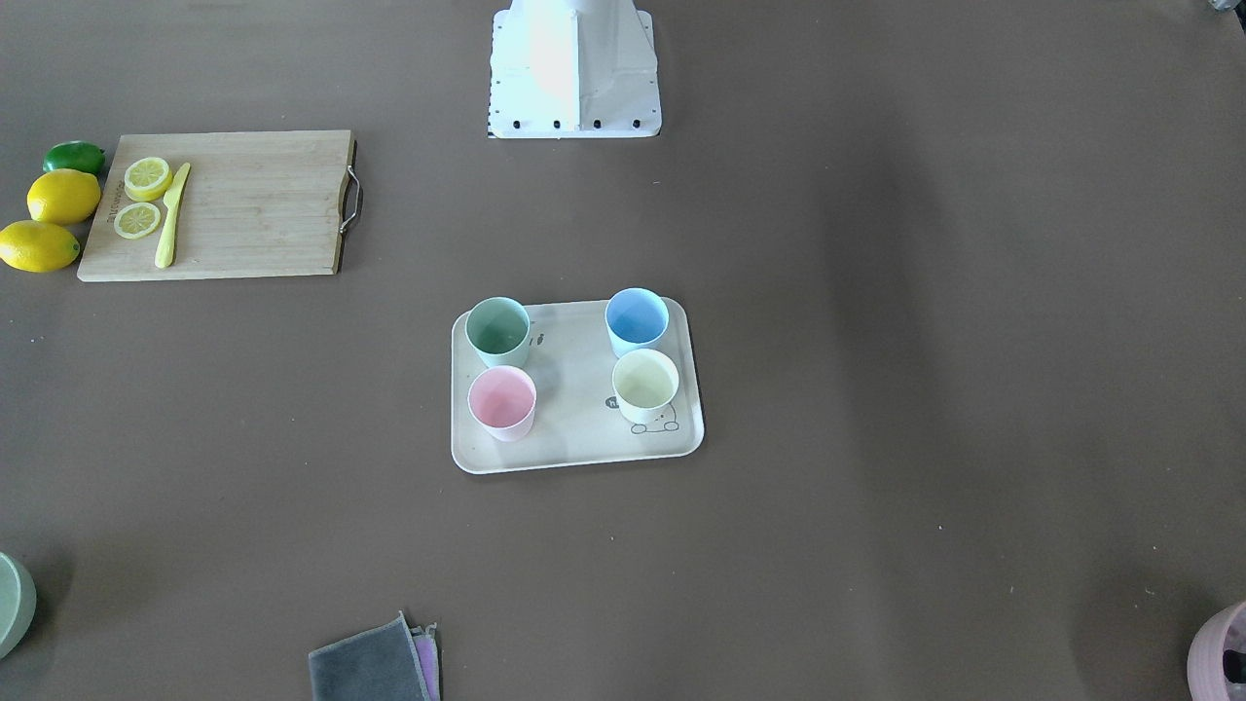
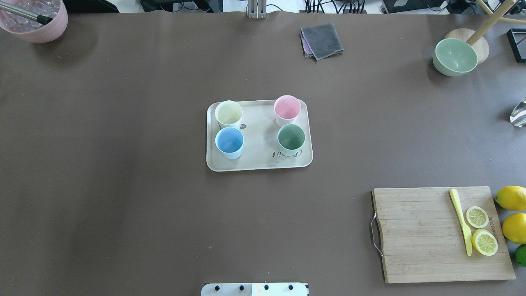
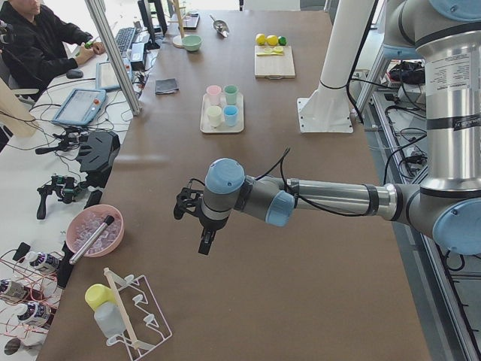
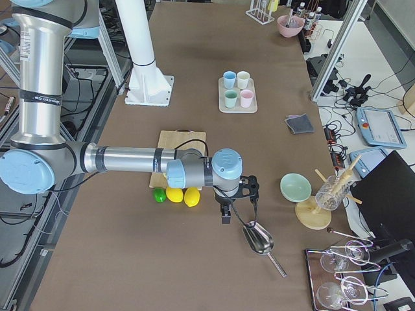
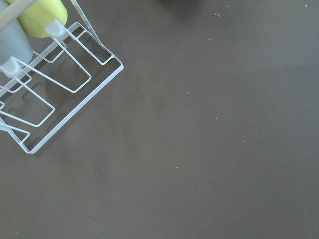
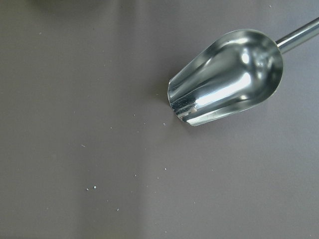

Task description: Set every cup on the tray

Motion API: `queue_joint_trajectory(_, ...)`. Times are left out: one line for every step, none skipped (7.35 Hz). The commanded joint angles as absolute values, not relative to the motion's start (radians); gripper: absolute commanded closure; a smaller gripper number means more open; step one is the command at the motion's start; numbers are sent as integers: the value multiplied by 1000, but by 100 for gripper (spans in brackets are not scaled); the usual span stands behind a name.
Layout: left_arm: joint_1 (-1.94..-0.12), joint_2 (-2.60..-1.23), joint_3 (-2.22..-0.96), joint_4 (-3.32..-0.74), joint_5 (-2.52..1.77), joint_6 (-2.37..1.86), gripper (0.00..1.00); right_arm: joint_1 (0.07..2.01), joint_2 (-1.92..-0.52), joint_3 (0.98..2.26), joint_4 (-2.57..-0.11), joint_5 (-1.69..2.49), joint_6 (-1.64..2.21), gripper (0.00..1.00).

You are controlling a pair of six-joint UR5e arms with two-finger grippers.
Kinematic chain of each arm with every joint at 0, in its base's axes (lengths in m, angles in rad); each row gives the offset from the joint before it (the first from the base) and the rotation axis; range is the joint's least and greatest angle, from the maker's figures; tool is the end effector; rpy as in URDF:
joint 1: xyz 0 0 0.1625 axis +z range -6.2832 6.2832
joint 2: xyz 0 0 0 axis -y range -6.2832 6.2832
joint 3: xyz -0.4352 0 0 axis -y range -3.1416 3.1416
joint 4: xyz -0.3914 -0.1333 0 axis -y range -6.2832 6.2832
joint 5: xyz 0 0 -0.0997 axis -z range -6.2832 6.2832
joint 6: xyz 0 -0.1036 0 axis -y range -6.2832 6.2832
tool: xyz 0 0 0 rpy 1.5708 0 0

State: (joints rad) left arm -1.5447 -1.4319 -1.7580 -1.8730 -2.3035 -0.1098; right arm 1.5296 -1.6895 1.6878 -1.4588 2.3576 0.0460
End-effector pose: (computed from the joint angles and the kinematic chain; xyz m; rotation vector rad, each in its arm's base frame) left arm -0.0522 -0.4523 0.6127 0.2845 0.7456 0.0492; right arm 0.0415 -0.4491 0.6570 0.0702 -0.7898 -0.0388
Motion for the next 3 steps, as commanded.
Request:
queue_joint_trajectory(-1545, -1431, -1749, -1873, -2303, -110, 2, 1529, -1689, 1689, -1459, 2359, 46, 0)
queue_joint_trajectory(-1545, -1433, -1746, -1873, -2303, -112, 2, 1529, -1689, 1689, -1459, 2362, 48, 0)
queue_joint_trajectory(-1545, -1436, -1744, -1873, -2303, -112, 2, 1529, -1687, 1690, -1459, 2364, 48, 0)
